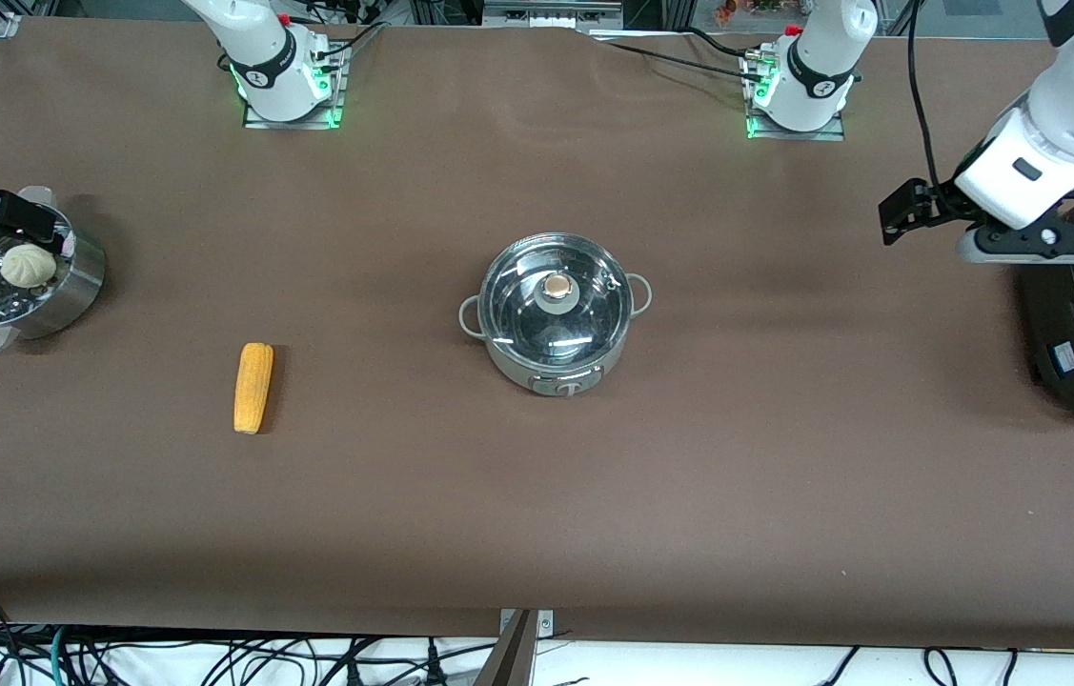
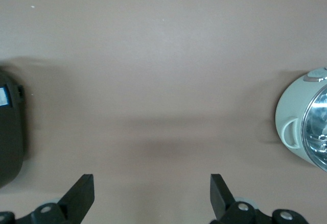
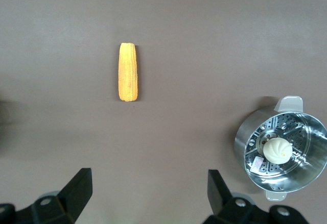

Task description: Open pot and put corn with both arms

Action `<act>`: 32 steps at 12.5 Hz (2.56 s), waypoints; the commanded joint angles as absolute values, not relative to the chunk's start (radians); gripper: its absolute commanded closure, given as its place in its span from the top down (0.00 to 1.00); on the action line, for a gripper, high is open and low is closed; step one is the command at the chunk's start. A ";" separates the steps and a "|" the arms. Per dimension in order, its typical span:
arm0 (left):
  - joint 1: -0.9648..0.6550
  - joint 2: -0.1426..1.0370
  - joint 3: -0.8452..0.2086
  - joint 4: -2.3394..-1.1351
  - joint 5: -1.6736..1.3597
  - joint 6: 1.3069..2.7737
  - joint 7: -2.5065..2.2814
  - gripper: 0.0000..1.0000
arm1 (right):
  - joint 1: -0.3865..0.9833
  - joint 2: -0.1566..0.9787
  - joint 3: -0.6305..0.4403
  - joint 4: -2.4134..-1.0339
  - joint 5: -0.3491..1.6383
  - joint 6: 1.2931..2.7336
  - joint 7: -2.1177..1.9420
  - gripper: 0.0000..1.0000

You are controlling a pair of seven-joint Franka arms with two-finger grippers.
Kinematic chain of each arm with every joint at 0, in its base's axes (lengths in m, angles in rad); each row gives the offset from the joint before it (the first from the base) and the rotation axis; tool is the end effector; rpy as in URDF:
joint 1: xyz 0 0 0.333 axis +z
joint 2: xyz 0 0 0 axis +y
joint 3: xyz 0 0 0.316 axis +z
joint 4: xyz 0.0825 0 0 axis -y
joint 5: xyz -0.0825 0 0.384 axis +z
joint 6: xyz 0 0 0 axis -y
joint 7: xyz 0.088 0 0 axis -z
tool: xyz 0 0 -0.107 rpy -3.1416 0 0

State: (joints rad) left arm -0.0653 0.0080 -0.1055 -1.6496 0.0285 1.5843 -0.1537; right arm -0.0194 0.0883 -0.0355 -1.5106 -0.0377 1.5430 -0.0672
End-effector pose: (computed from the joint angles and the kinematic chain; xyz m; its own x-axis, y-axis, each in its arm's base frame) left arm 0.5471 -0.0911 0.5841 0.9975 -0.0172 -0.0681 -0.0199 -0.9991 -0.0384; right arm 0.5770 -0.0349 0.6005 0.9982 0.0113 -0.0584 0.0134 -0.9992 0.0370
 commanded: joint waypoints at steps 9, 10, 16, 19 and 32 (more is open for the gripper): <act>-0.550 0.457 -0.129 -1.318 -0.026 1.739 -0.595 1.00 | -0.023 0.239 -0.040 -1.499 -0.041 1.543 -0.078 1.00; -0.573 0.498 -0.129 -1.321 -0.026 1.785 -0.595 1.00 | -0.017 0.288 -0.040 -1.520 -0.034 1.598 -0.066 1.00; -0.624 0.633 -0.130 -1.325 -0.023 1.883 -0.580 1.00 | 0.015 0.570 -0.032 -1.603 0.080 2.023 -0.063 1.00; -0.641 0.649 -0.129 -1.328 -0.021 1.908 -0.580 1.00 | 0.070 0.600 -0.032 -1.687 0.081 2.184 -0.060 1.00; -0.573 0.522 -0.132 -1.290 -0.035 1.694 -0.586 0.01 | 0.074 0.675 -0.032 -1.686 0.081 2.191 -0.077 0.00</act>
